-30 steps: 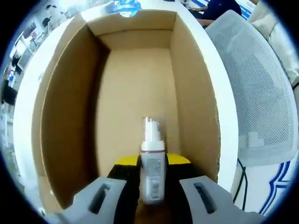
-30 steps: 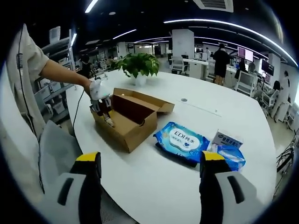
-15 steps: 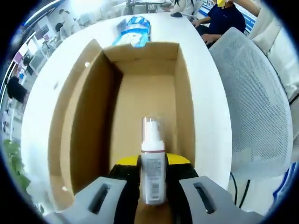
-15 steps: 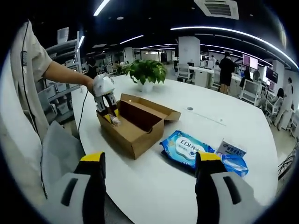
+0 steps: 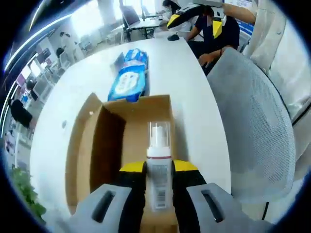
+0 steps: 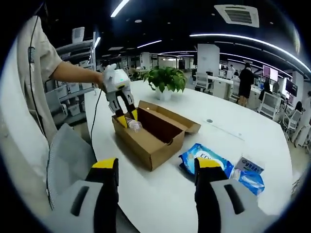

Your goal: Operate the shoe box by opening the lid, removing the specified soft item, and placing it in the target area until the item is outside and the box remains undamaged.

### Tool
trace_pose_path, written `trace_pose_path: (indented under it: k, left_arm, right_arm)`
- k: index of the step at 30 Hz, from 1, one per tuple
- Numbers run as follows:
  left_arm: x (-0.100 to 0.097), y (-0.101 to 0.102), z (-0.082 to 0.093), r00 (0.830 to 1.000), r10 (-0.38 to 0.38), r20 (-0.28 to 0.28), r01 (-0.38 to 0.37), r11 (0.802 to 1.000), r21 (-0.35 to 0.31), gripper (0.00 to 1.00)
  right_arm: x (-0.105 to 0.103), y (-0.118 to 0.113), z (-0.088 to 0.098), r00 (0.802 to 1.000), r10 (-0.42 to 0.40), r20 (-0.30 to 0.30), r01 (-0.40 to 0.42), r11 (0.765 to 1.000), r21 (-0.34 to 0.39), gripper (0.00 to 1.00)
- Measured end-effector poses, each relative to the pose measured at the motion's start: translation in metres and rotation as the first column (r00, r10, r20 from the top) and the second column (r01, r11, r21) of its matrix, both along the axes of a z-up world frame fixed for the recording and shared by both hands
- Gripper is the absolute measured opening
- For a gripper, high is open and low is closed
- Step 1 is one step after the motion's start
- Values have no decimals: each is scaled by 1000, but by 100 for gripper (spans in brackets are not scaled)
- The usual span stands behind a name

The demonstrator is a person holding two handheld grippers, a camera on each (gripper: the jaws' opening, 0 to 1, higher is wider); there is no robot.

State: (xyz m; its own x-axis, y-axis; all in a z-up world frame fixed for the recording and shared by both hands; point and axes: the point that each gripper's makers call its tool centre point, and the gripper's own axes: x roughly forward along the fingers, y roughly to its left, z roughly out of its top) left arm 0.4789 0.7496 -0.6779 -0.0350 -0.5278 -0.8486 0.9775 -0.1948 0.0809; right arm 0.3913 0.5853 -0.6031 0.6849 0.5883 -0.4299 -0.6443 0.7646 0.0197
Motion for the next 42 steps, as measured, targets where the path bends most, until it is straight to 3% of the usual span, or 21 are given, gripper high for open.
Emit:
trace_pose_path:
  k: [10,20,32,42]
  left_arm:
    - [-28,-21,9,995,-92,-30,91,995,-33,17]
    - [-56,-37,22,984,-175,-32,172,982,-72,17]
    - [-90,-55,40,971,-234,-48,224,962,-153,17]
    - [-109,-66,47,956,-283,-73,264,944,-198,17]
  right_arm:
    - [-2,21,0,999,47,15,-48,999,19,45]
    - [-10,45,-5,993,119,2,-119,993,1,41]
    - [-21,80,-5,977,212,13,-212,977,-13,34]
    - [-24,89,-5,971,239,24,-238,971,-24,26]
